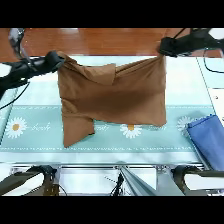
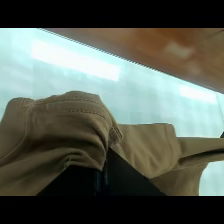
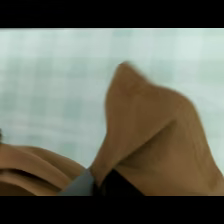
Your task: Fold the shirts.
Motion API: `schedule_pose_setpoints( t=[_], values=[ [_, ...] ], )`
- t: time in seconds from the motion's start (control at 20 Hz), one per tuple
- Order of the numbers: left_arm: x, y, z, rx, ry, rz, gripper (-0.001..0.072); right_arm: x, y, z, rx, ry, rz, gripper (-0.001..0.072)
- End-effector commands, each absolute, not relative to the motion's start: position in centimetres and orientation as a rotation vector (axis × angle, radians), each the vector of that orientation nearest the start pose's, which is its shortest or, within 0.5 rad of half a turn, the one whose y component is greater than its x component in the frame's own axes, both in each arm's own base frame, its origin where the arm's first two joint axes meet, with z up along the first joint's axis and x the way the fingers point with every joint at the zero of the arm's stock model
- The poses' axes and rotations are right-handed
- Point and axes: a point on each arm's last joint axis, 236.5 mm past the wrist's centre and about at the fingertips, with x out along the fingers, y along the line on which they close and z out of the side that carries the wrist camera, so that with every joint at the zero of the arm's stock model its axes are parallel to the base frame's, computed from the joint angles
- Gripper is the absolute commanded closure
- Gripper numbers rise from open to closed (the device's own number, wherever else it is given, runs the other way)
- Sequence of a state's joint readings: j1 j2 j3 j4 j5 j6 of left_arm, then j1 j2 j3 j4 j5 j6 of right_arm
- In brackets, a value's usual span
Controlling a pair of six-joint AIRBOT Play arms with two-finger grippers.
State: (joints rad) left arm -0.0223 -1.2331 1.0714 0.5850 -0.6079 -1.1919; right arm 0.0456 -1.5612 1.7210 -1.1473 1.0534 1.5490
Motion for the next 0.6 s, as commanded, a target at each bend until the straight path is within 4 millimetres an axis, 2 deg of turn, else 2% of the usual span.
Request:
schedule_pose_setpoints(
  t=[0.0,0.05,0.1,0.15,0.2,0.3,0.4,0.45,0.5,0.55],
  values=[
    [50.1,-14.6,8.7,-0.602,0.682,-0.369,0.067,57.3,11.7,11.0,0.605,0.89,0.346,0.069],
    [50.1,-14.7,8.3,-0.602,0.692,-0.37,0.0499,57.7,11.3,10.8,0.684,0.896,0.356,0.0554],
    [50.0,-14.5,8.1,-0.602,0.704,-0.373,0.0084,57.5,10.7,10.7,0.743,0.914,0.369,0.0188],
    [49.6,-13.9,7.9,-0.589,0.73,-0.381,0.0002,57.0,9.5,10.7,0.752,0.937,0.373,0.0081],
    [48.9,-12.7,7.7,-0.566,0.773,-0.395,0.0003,55.8,7.7,10.6,0.737,0.97,0.372,0.008],
    [46.2,-8.8,6.5,-0.555,0.924,-0.399,0.0006,51.5,3.1,10.0,0.625,1.095,0.378,0.0081],
    [41.3,-3.4,3.1,-0.597,1.154,-0.316,0.0006,44.8,-3.7,7.1,0.467,1.33,0.219,0.0083],
    [38.0,-1.1,0.9,-0.622,1.281,-0.268,0.0006,41.5,-7.0,5.6,0.427,1.424,0.095,0.009],
    [35.1,0.4,-1.0,-0.672,1.379,-0.224,0.0007,39.2,-8.8,4.5,0.457,1.456,-0.011,0.009],
    [32.4,1.1,-2.9,-0.752,1.447,-0.192,0.0007,37.3,-9.1,3.3,0.525,1.45,-0.066,0.009]
  ],
)
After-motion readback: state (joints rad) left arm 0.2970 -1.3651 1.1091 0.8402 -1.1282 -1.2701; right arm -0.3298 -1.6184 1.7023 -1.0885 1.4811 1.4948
